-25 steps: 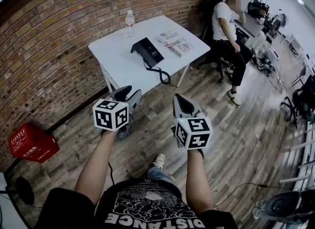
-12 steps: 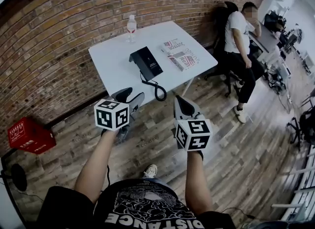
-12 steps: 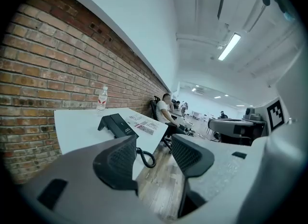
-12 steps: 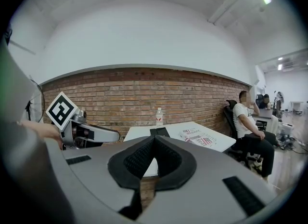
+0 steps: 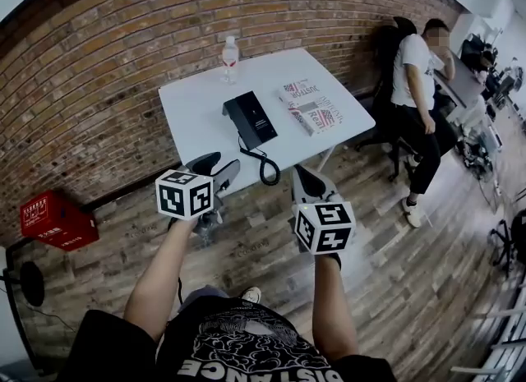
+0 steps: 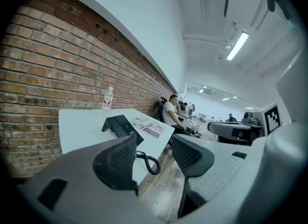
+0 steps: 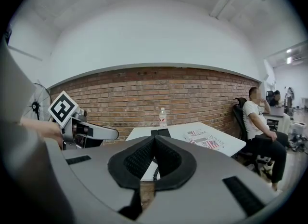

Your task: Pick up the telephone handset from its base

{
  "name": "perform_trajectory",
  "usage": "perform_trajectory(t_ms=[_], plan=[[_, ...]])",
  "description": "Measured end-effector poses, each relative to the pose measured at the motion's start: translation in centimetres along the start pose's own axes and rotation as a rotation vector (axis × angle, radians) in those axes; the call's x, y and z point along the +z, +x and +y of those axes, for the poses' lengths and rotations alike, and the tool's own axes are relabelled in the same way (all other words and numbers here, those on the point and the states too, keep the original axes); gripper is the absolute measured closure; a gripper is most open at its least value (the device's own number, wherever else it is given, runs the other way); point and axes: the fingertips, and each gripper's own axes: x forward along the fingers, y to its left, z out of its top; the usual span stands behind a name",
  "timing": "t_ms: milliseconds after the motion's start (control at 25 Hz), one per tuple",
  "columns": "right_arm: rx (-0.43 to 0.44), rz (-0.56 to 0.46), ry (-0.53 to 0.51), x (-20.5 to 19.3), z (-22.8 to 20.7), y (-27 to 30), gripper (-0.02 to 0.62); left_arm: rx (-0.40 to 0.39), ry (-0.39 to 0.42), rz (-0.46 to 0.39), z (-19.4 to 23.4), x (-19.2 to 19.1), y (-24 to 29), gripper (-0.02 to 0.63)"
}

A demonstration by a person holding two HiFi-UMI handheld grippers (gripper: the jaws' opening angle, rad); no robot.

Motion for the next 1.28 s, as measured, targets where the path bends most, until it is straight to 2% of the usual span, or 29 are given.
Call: perform_trajectory(t_ms=[280,560,1280], plan=[[0.033,0.002,-0.013,0.1,0.0,1.1,0.595,-0.028,-0.09,-0.01,0.6,-0.5,1.0,0.394],[0.041,0.013,-0.022,0.0,-0.3,3.7,0.595,-0.069,-0.2,-0.032,3.2,-0.6,3.2,0.394],[0.008,0.062,-0.026,1.7,-3.7,15.6,0.595,-0.173,-0.455,0.06,13.1,-1.7,13.8,0.394]])
